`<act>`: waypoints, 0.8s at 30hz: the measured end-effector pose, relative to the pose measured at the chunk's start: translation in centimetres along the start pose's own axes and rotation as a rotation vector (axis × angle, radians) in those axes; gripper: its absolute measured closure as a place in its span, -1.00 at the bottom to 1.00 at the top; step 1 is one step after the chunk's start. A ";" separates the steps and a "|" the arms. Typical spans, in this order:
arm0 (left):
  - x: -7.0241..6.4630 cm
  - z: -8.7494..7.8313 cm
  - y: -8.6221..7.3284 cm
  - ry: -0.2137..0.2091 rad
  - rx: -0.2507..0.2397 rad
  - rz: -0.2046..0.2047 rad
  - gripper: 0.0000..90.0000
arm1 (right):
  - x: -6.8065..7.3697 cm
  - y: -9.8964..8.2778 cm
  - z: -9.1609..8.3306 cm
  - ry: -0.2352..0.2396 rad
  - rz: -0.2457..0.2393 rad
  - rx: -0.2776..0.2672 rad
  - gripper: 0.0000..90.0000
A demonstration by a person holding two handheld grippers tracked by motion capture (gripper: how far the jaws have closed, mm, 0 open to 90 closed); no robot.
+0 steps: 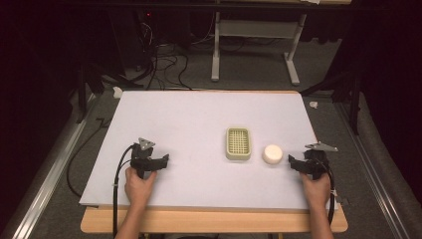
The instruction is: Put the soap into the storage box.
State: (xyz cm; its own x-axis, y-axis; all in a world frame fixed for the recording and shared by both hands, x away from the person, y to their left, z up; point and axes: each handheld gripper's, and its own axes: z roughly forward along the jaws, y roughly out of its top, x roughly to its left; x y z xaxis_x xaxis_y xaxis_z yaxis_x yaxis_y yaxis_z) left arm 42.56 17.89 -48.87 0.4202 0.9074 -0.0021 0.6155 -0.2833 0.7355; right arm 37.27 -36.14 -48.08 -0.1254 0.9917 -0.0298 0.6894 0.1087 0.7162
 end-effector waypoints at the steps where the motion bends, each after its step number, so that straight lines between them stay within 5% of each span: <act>1: 0.0 0.0 0.0 0.000 0.000 -0.001 -0.58 | 0.0 0.0 0.0 0.000 0.000 0.000 -0.38; 24: 0.1 0.0 0.0 -0.005 -0.001 -0.008 -0.58 | -0.1 0.2 0.1 0.013 0.006 0.011 -0.41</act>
State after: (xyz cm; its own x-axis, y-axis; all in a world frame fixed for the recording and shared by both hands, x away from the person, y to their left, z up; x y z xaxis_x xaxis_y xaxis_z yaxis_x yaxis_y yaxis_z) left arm 42.64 17.96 -48.89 0.4186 0.9081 -0.0111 0.6179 -0.2759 0.7363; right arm 37.45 -36.24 -48.01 -0.1305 0.9913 -0.0166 0.6979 0.1037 0.7086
